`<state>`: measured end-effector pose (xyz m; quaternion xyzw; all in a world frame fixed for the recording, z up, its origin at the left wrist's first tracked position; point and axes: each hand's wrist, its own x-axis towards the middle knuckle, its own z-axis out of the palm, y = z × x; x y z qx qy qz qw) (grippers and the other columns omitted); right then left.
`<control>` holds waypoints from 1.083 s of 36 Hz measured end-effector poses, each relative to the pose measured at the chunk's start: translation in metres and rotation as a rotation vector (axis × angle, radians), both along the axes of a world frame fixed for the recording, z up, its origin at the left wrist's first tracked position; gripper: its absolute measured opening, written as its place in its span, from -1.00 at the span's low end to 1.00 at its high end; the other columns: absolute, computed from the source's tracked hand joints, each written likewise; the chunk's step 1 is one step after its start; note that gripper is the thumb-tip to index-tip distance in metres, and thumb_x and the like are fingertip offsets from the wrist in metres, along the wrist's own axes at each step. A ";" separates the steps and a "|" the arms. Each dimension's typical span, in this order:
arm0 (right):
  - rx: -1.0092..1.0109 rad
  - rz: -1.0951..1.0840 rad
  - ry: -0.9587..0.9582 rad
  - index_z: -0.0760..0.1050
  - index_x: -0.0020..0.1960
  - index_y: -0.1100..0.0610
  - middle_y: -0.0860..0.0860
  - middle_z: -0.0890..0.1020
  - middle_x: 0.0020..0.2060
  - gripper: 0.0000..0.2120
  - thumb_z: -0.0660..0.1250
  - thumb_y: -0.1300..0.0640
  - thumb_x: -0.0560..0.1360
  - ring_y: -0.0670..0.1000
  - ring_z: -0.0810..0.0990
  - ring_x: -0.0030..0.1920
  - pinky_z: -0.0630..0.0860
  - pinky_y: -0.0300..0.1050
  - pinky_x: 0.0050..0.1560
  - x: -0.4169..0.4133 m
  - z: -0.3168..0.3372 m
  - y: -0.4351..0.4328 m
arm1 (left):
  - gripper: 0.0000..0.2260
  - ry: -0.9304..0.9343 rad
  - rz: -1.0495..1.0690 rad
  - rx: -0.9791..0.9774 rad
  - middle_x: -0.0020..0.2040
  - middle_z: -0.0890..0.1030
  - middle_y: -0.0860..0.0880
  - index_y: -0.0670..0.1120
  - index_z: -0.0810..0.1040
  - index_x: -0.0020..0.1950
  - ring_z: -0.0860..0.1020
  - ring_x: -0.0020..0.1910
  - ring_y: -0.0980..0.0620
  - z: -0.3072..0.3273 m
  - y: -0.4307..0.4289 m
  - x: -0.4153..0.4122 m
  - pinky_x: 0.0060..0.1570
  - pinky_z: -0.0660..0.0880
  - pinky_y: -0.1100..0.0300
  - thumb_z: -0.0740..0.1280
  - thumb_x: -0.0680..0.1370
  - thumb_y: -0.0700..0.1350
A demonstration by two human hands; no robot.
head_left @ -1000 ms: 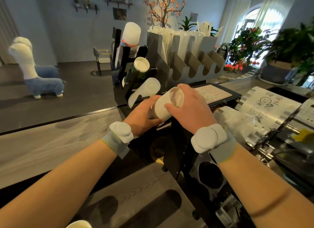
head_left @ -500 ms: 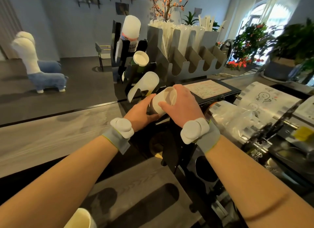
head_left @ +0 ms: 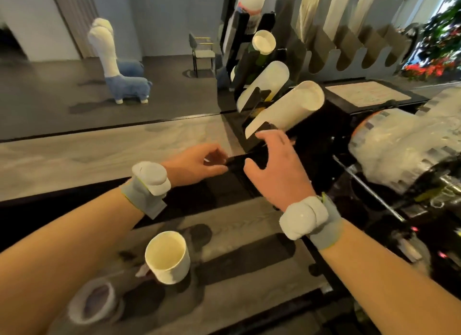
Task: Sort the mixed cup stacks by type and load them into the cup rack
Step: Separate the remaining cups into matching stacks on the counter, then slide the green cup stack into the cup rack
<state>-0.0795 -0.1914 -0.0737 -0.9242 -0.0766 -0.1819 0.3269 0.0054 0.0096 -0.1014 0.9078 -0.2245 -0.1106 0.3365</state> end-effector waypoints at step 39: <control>0.516 0.322 0.888 0.33 0.45 -0.05 -0.07 0.58 0.25 -0.16 0.60 0.04 0.24 0.01 0.54 0.26 0.48 0.13 0.31 -0.016 -0.203 0.119 | 0.04 0.550 0.047 -0.198 0.42 0.36 0.08 0.17 0.02 0.53 0.36 0.43 0.01 -0.120 0.134 -0.075 0.44 0.32 -0.12 0.60 0.24 0.20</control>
